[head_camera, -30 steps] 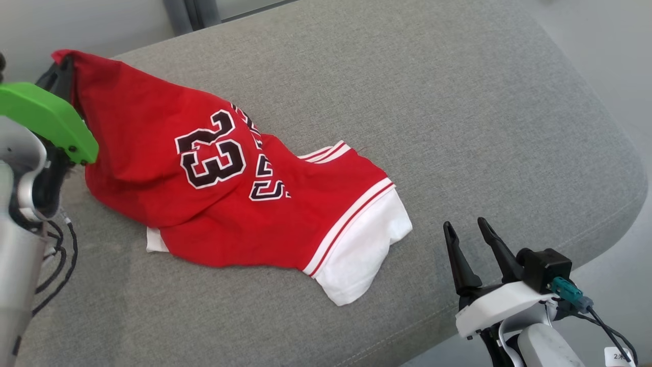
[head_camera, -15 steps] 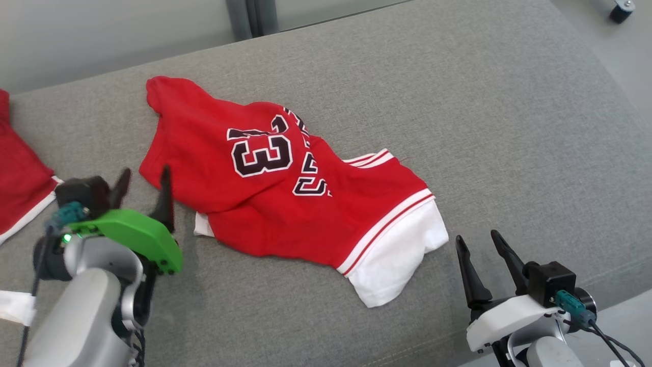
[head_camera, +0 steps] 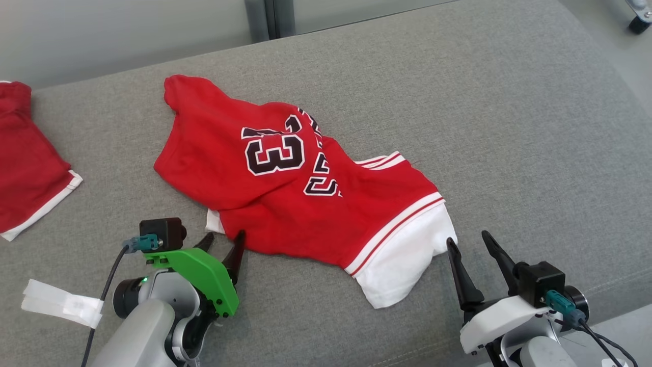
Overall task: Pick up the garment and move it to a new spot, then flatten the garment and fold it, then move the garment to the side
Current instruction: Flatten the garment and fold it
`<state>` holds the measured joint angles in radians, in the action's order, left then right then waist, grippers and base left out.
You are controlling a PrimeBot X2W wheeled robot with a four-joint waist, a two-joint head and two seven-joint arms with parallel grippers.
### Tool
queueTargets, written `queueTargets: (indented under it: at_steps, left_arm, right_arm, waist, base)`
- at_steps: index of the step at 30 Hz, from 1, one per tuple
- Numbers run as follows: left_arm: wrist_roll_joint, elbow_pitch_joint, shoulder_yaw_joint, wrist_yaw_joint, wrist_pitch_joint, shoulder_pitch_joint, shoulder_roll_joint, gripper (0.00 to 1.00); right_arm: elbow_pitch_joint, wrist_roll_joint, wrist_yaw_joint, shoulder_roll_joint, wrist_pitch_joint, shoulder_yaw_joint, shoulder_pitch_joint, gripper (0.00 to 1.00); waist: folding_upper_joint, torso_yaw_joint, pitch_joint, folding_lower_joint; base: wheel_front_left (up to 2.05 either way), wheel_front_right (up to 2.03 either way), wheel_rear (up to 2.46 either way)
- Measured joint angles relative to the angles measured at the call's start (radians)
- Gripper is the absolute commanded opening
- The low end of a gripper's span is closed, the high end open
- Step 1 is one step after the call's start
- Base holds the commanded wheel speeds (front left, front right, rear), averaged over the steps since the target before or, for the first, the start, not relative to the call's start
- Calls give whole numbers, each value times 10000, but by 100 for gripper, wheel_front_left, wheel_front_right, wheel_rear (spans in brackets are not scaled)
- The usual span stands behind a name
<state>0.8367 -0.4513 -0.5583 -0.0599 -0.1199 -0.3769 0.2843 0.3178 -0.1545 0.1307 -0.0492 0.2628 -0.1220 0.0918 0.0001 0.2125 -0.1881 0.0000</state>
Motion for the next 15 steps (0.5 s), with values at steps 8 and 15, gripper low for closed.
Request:
queueTargets:
  at_steps: [8, 15]
  left_arm:
    - [383, -489, 98, 422, 184, -220, -334, 0]
    - [203, -150, -105, 535, 428, -437, -460, 0]
  right_arm:
    - [15, -96, 0, 0, 0, -36, 2, 100]
    - [12, -178, 0, 0, 0, -8, -34, 100]
  waist:
    - [0, 297, -50, 0]
    - [0, 363, -69, 0]
  base:
    - [0, 0, 0]
    - [0, 0, 0]
